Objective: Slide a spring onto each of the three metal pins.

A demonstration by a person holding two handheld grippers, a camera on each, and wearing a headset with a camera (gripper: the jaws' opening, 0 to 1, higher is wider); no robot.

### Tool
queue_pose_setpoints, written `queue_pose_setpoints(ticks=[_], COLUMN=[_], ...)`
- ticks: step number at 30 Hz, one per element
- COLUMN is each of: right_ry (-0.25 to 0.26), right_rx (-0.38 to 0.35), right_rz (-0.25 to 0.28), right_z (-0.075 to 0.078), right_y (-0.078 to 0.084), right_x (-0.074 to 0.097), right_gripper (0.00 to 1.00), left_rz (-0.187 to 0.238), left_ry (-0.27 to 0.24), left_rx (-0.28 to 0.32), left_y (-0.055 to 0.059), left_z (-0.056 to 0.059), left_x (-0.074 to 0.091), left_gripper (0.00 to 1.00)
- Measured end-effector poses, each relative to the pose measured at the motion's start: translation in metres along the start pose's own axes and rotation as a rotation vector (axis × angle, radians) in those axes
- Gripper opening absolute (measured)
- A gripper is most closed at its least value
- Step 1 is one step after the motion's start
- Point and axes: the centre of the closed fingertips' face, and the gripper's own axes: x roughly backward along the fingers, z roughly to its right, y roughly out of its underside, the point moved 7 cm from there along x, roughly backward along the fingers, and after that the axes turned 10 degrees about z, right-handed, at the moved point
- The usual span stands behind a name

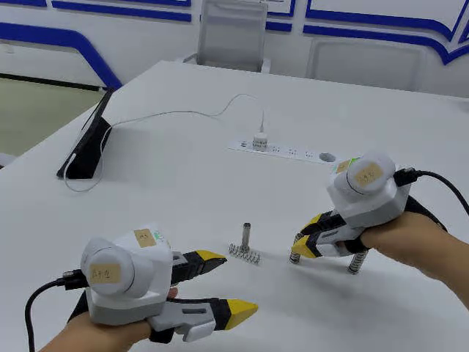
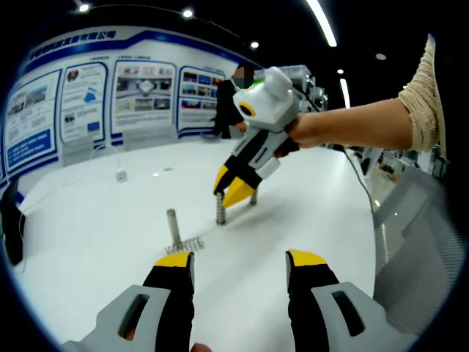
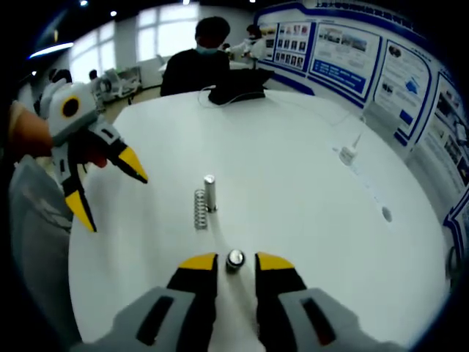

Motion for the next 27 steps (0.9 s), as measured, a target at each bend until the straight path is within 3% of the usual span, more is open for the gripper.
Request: queue_pose_setpoints(ticks=[13,27], right_ry=[-0.002,-0.045], right_rx=[0.031,0.047], right_rz=[0.041,0.057], right_z=[-0.008,-0.027], right_y=[-0.016,-0.026], right_x=[0.005,-0.010], right_gripper=[0.22,0.22], left_rz=[0.004,0.007], left_ry=[0.002,-0.006], left_rx=[-0.005,-0.009], left_y=[-0.002,-0.004], left_z=[0.000,-0.001], left_x=[0.000,0.004], left_gripper=[0.51,0.51])
